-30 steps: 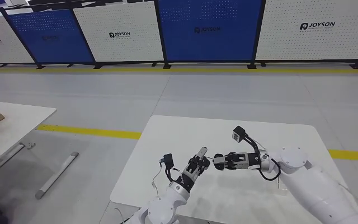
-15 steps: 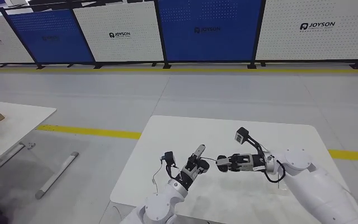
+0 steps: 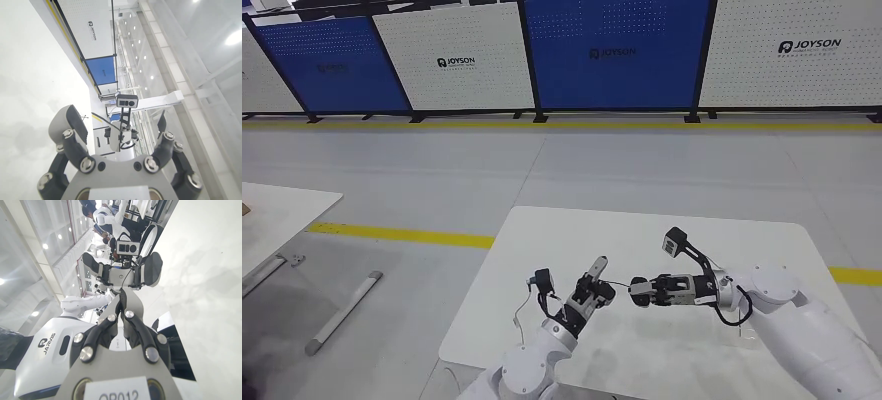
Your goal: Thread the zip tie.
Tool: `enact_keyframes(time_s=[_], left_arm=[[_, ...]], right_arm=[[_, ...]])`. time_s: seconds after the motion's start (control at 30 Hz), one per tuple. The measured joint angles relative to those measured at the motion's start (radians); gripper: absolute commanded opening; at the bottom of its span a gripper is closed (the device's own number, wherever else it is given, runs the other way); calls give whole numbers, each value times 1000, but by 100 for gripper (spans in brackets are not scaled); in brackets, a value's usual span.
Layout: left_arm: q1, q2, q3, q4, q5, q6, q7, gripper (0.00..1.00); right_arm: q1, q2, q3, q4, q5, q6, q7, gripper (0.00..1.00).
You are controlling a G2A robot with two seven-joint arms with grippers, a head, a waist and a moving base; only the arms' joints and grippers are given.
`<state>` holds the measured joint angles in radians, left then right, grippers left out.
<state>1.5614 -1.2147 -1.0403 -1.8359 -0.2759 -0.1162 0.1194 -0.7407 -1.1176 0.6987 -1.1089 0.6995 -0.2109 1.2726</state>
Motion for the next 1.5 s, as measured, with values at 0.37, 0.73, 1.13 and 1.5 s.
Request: enact_keyframes(time_s=[0.37, 0.73, 1.13, 1.5], left_arm=[[-3, -1, 2, 11, 12, -13, -27, 40], [22, 3, -20, 19, 62, -49, -69, 0], [39, 5, -35, 5, 69, -47, -109, 0], [54, 5, -44, -13, 77, -48, -127, 34]], right_arm=[[0, 0, 0, 0, 0, 0, 0, 0], [0, 0, 0, 0, 0, 0, 0, 0], [0, 0, 0, 0, 0, 0, 0, 0], [0, 0, 0, 0, 0, 0, 0, 0]])
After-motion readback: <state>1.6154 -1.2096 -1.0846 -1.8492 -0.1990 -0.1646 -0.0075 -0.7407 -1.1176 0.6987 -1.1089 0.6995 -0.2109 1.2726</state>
